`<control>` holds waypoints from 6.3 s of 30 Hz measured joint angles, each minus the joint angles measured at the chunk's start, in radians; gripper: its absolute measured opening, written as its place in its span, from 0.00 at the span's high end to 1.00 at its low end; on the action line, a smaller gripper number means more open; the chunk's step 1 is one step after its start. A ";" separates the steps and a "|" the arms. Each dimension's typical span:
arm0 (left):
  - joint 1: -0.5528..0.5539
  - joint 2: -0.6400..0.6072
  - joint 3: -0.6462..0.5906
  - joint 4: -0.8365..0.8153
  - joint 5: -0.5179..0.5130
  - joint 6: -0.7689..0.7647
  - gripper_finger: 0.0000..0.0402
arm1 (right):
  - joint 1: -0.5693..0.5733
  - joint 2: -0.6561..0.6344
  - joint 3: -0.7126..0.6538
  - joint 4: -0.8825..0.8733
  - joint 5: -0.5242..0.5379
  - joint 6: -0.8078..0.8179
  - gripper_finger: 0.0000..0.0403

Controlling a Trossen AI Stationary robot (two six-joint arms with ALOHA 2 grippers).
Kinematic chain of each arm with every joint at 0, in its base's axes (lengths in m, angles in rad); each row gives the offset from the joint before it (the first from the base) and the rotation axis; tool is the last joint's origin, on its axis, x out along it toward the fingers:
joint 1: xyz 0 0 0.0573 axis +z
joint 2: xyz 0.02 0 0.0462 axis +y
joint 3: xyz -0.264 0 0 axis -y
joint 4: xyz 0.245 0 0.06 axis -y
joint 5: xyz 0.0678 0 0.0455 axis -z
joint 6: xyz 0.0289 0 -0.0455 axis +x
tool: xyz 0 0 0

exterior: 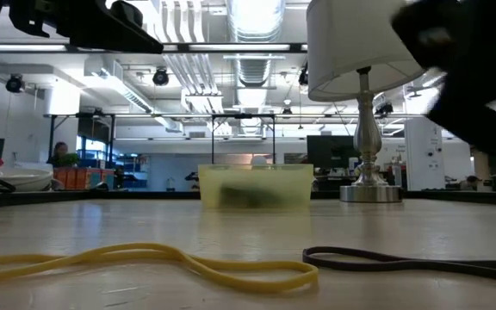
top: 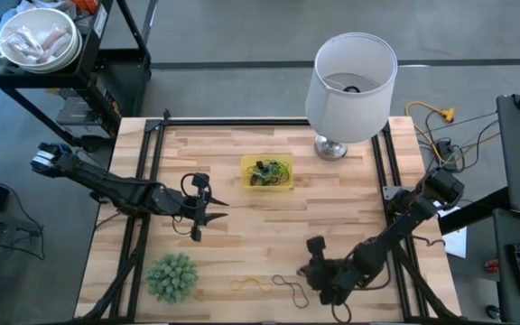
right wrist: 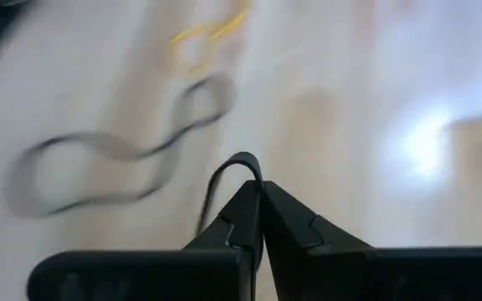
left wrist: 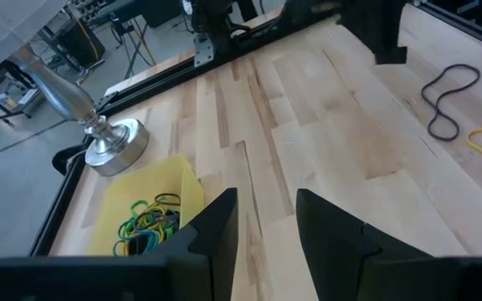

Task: Pick and place rubber bands into bin
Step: Put the black rubber band into the yellow bin, then put the yellow rubber band into the yellow bin

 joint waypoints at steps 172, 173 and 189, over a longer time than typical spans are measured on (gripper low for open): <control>-0.184 1.047 0.736 -0.429 0.326 -0.427 0.99 | -0.178 -0.485 -0.173 -0.193 0.094 -0.091 0.83; -0.185 1.047 0.740 -0.437 0.308 -0.418 0.99 | -0.178 -0.485 -0.173 -0.193 0.094 -0.091 0.83; -0.172 0.914 0.803 -0.593 -0.131 -0.293 1.00 | -0.178 -0.485 -0.173 -0.192 0.093 -0.094 0.83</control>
